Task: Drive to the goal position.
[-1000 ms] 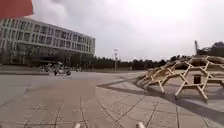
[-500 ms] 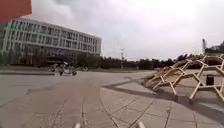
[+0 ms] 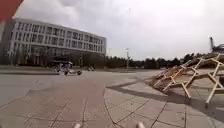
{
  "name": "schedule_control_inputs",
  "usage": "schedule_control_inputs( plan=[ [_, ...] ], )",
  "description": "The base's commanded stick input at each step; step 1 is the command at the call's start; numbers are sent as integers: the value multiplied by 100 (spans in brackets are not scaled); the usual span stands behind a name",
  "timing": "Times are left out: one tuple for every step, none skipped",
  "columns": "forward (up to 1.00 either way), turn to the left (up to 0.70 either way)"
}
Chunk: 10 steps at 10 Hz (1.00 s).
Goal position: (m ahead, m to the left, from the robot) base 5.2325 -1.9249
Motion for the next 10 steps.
schedule_control_inputs(
  plan=[
    [50, 0],
    [50, 0],
    [50, 0],
    [50, 0],
    [50, 0],
    [50, 0],
    [50, 0],
    [50, -3],
    [50, -10],
    [50, -24]
  ],
)
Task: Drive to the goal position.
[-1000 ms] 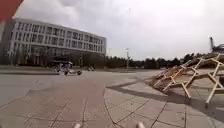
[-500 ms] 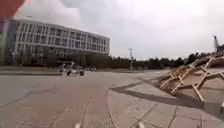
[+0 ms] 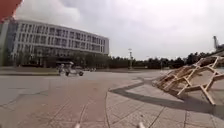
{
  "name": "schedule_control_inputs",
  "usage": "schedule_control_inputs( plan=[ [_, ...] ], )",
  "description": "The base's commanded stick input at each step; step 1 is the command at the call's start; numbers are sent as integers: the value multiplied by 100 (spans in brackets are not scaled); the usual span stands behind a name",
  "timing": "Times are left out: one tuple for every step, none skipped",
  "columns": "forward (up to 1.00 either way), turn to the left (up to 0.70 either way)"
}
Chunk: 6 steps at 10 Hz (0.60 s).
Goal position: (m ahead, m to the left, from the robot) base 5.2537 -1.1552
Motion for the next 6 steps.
schedule_control_inputs(
  plan=[
    [50, -25],
    [50, -25],
    [50, -25],
    [50, -23],
    [50, -14],
    [50, -2]
  ],
)
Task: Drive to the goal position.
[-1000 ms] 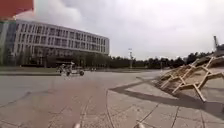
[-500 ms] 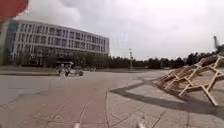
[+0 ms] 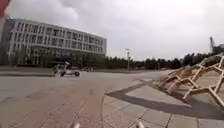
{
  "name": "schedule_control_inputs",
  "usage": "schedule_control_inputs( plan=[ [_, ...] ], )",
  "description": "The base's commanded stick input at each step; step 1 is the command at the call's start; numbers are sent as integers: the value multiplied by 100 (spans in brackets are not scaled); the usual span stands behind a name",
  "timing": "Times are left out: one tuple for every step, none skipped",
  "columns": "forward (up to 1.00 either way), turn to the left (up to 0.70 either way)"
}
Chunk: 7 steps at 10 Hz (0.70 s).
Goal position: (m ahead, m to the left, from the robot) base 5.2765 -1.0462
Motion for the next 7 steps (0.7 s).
schedule_control_inputs(
  plan=[
    [50, 0],
    [50, 0],
    [50, 0],
    [50, 0],
    [50, 0],
    [50, 0],
    [50, 0]
  ],
)
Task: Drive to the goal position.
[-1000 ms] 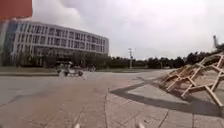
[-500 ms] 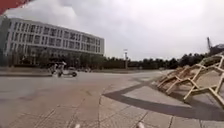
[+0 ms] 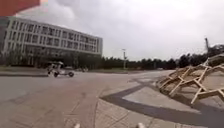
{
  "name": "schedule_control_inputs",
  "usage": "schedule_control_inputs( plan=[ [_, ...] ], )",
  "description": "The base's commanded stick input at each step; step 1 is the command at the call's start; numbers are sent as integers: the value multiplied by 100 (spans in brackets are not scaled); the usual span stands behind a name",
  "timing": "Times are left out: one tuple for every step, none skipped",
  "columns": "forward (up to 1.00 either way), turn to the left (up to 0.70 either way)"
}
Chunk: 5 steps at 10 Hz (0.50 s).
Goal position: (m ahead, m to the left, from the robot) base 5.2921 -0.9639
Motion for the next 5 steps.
schedule_control_inputs(
  plan=[
    [50, 0],
    [50, 0],
    [50, 0],
    [50, 0],
    [50, 0]
  ],
)
